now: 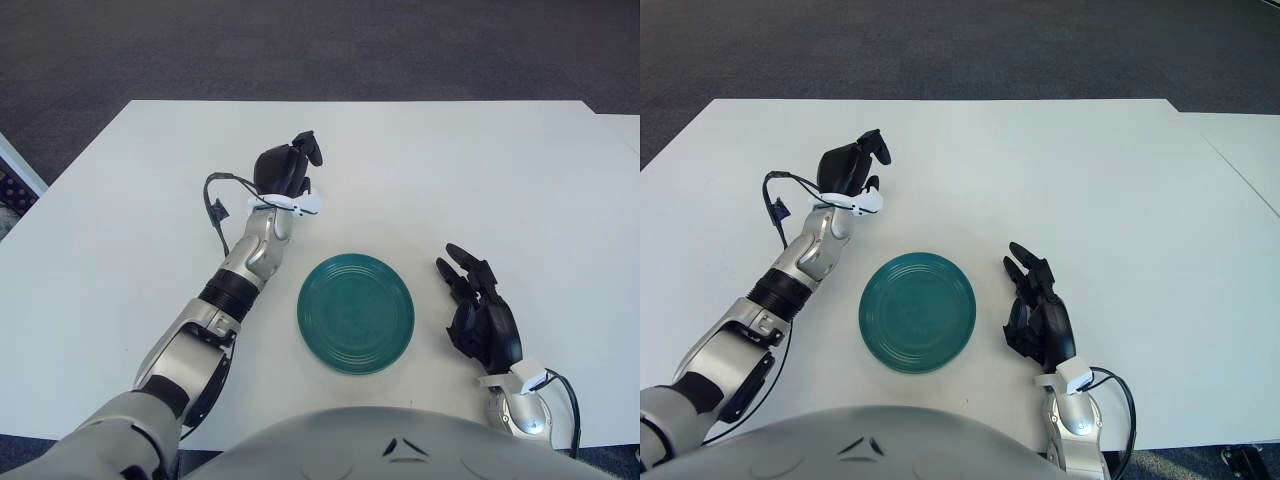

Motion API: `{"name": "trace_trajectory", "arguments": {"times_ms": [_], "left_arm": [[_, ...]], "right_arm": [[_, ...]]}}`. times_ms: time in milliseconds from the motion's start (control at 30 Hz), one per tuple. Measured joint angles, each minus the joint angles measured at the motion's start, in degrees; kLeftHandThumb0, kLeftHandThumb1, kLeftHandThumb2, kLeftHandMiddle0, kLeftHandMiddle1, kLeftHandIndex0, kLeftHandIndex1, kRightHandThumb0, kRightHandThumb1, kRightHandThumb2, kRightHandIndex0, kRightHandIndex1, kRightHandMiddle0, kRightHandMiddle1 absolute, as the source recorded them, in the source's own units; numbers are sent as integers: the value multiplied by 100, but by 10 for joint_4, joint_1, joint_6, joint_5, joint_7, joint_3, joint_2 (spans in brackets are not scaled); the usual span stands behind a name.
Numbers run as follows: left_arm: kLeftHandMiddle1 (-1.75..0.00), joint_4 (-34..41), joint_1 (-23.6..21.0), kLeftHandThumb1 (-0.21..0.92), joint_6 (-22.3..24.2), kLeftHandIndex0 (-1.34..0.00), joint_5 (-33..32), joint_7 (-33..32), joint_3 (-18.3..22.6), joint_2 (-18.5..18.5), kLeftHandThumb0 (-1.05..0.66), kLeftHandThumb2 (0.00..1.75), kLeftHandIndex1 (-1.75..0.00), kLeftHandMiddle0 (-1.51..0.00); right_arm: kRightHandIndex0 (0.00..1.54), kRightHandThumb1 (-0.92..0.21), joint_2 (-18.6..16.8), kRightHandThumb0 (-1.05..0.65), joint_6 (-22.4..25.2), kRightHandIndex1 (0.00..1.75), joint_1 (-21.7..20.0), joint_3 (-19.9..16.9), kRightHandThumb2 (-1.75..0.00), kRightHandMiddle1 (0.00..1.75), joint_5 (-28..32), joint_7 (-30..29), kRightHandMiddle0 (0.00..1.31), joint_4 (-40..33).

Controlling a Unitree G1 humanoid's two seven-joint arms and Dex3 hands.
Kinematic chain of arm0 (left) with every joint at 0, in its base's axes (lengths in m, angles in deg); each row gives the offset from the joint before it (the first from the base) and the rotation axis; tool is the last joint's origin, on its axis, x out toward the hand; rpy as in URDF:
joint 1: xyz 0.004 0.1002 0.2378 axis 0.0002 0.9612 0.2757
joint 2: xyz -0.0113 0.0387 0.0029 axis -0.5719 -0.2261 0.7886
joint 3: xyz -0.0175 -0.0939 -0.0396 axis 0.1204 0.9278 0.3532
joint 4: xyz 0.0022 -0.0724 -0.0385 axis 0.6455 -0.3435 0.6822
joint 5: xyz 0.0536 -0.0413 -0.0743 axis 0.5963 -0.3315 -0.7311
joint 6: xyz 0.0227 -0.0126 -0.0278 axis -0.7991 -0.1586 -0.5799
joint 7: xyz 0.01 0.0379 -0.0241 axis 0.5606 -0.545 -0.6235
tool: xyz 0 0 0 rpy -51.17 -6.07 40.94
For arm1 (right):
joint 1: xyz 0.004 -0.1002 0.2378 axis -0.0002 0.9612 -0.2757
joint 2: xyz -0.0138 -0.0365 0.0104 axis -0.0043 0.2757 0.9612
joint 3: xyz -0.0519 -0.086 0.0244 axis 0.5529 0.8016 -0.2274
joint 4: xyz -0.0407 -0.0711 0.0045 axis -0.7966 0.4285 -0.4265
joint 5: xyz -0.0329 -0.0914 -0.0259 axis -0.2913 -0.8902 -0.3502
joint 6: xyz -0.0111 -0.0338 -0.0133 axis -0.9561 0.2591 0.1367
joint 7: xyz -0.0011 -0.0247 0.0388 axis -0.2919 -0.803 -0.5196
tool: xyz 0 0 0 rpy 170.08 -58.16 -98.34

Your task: Put the charger into the plate.

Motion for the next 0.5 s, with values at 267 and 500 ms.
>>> {"name": "trace_trajectory", "arguments": {"times_ms": [267,500], "left_arm": [[-174,24,3,-3,13,-67,15,18,0,0,0,170,-174,-83],[-173,44,4,4,21,-62,16,33,4,5,0,163,-175,-79]], "right_arm": [[43,-92,1,-97,7,4,2,1,-114,67,-19,-9,8,-6],[46,-92,1,-96,8,4,3,1,-116,68,-19,-9,10,-8]]}}
